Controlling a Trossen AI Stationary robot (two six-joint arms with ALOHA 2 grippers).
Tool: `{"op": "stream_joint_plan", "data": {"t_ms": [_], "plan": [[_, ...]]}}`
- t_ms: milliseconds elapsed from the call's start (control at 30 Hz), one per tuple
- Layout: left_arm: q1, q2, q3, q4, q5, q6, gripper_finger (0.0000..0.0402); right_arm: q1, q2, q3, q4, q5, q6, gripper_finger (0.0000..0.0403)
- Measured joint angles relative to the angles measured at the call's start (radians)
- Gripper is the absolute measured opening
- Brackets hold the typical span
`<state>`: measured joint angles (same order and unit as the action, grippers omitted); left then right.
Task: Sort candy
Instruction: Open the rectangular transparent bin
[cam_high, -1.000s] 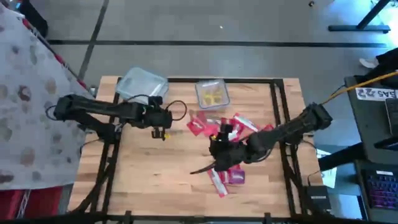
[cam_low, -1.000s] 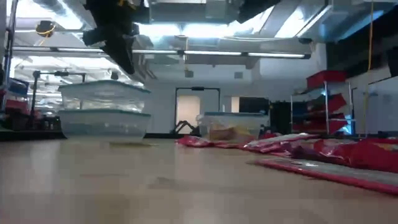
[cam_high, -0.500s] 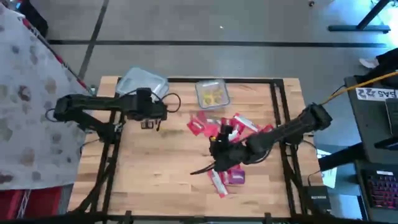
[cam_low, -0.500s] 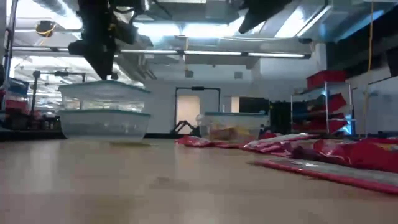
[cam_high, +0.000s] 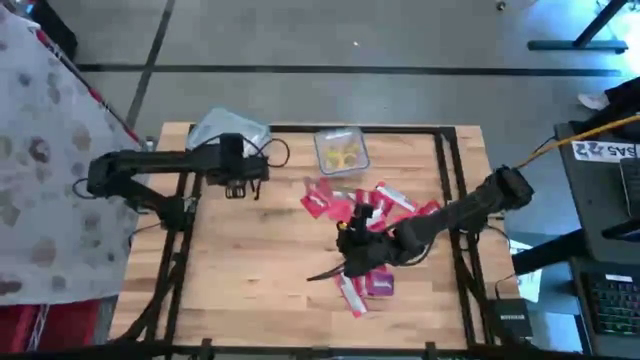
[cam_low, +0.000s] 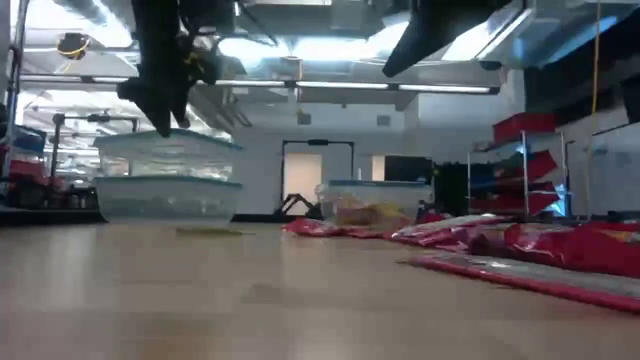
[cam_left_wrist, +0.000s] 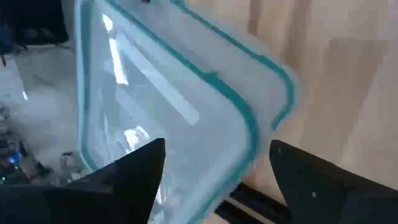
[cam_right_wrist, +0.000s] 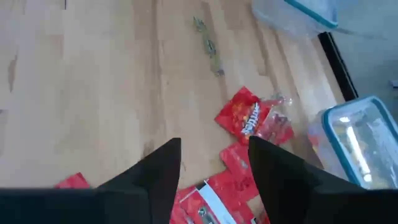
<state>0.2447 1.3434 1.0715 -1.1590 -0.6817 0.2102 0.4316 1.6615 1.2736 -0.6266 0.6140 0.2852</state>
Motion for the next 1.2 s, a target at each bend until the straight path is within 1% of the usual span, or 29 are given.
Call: {"op": "stream_joint_plan", "data": {"t_ms": [133, 233, 333, 467, 667, 733, 800, 867, 1000, 1200], "plan": [[0.031, 0.001, -0.054, 0.067, 0.044, 0.065, 0.0275, 0.000, 0.000, 0.000, 0.001, 0.000, -0.001, 0.0175], [0.036, -0.001, -0.101, 0.117, 0.014, 0.093, 0.0272, 0.000, 0.000, 0.000, 0.002, 0.000, -0.001, 0.0175], [0.033, -0.002, -0.133, 0.154, -0.028, 0.104, 0.0252, 0.000, 0.000, 0.000, 0.005, 0.000, -0.001, 0.0175], [0.013, 0.003, -0.144, 0.173, -0.065, 0.099, 0.0207, 0.000, 0.000, 0.000, 0.006, 0.000, -0.001, 0.0175], [-0.012, 0.003, -0.144, 0.184, -0.065, 0.104, 0.0108, 0.000, 0.000, 0.000, 0.023, 0.000, -0.002, 0.0175], [-0.024, 0.003, -0.144, 0.185, -0.075, 0.104, 0.0080, 0.000, 0.000, 0.000, 0.035, -0.001, -0.003, 0.0175], [-0.037, 0.004, -0.144, 0.188, -0.101, 0.108, 0.0062, 0.000, 0.000, 0.000, 0.035, -0.001, -0.004, 0.0175], [-0.053, 0.005, -0.146, 0.182, -0.127, 0.117, 0.0055, 0.000, 0.000, 0.000, 0.035, -0.001, -0.004, 0.0175], [-0.073, 0.006, -0.136, 0.168, -0.131, 0.122, 0.0055, 0.000, 0.000, 0.000, 0.035, -0.001, -0.004, 0.0175], [-0.109, 0.008, -0.072, 0.112, -0.134, 0.112, 0.0054, 0.000, 0.000, 0.000, 0.035, -0.001, -0.004, 0.0175]]}}
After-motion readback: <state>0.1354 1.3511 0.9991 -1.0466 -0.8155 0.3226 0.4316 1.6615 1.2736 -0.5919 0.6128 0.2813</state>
